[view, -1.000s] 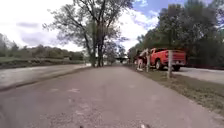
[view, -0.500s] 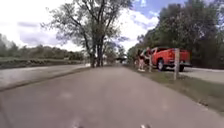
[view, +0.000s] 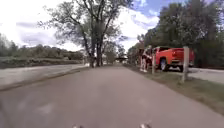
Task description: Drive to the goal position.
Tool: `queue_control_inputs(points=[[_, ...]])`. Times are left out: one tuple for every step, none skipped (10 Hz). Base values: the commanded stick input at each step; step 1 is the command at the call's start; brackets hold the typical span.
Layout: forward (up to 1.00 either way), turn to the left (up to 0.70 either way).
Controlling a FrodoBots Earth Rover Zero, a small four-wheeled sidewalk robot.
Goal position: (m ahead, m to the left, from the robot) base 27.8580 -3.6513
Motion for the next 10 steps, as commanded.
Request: queue_control_inputs(points=[[1.0, 0.0], [1.0, 0.0], [1.0, 0.0], [1.0, 0.0], [1.0, 0.0], [1.0, 0.0], [1.0, 0.0], [1.0, 0.0], [1.0, 0.0], [1.0, 0.0]])
